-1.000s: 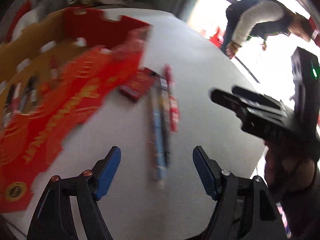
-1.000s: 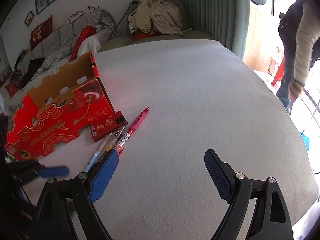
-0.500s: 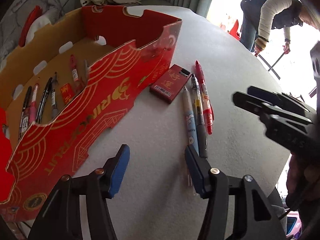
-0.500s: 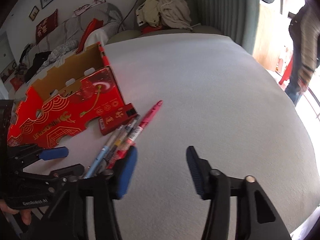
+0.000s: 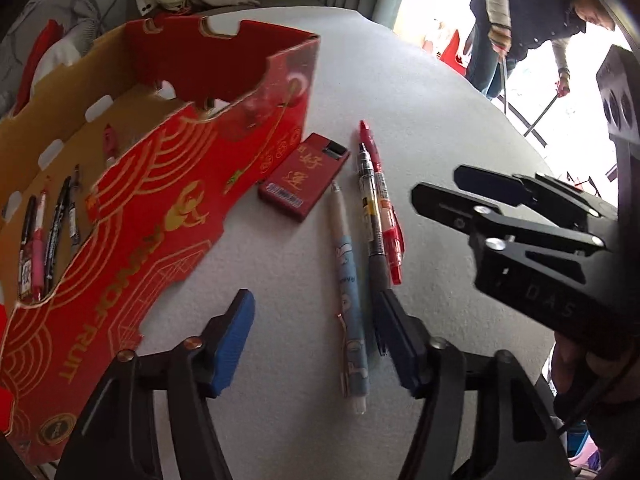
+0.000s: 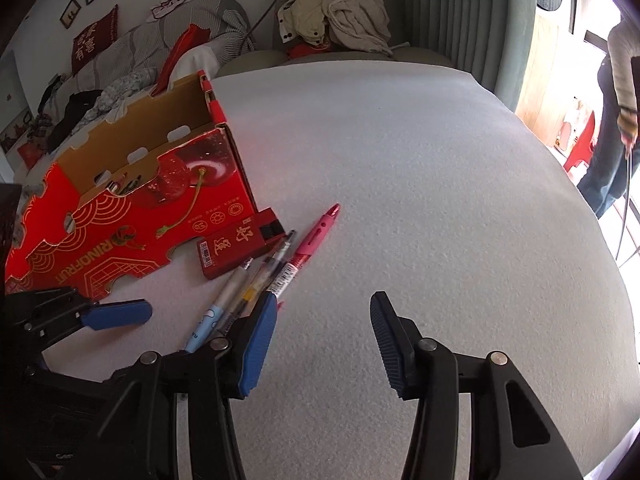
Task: Organize rigid objects
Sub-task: 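Grasp the light blue pen with the left tool, then lift the blue pen and carry both held pens over the box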
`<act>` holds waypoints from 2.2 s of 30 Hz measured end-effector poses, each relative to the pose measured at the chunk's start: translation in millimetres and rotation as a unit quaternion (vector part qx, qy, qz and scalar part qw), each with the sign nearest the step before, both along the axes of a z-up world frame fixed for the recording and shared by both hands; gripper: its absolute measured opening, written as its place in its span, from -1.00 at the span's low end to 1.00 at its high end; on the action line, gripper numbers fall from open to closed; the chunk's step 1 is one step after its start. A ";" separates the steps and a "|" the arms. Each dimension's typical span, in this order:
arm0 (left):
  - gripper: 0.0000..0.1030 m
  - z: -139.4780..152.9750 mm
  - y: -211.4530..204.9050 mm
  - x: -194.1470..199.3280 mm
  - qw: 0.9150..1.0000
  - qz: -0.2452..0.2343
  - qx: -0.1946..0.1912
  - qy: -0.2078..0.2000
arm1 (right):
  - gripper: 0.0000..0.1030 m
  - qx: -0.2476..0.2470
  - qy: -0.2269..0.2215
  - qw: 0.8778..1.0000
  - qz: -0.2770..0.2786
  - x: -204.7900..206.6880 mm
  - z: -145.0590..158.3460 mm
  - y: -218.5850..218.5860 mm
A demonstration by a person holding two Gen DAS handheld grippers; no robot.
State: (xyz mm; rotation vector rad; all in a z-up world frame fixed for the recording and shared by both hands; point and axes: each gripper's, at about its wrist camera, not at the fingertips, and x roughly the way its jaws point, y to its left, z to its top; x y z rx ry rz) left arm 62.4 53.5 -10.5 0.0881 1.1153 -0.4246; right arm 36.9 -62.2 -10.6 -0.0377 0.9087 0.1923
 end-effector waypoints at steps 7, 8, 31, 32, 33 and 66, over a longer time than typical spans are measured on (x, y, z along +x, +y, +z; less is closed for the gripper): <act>0.38 5.9 -6.4 -9.2 1.000 -0.009 -0.007 -0.007 | 0.00 -0.007 0.000 1.000 -0.011 6.9 1.2 -5.1; 0.38 7.0 -1.4 -10.0 1.000 -0.006 -0.014 -0.006 | 0.00 -0.007 0.001 1.000 -0.011 7.6 1.7 -7.1; -0.48 6.0 -20.7 -31.7 0.998 0.030 0.043 -0.043 | -0.62 -0.057 0.038 0.998 0.000 27.5 -26.3 22.8; -0.67 9.8 -19.2 -28.2 0.998 0.033 0.038 -0.040 | -0.64 -0.052 0.041 0.998 -0.006 29.7 -27.8 19.6; -0.72 9.5 -14.7 -26.1 0.998 0.036 0.030 -0.035 | -0.76 -0.045 0.044 0.998 -0.008 32.0 -29.1 16.0; -0.23 11.1 -24.8 -3.1 0.999 -0.001 0.046 0.012 | -0.79 0.016 0.039 0.999 0.016 -11.3 -31.9 -9.2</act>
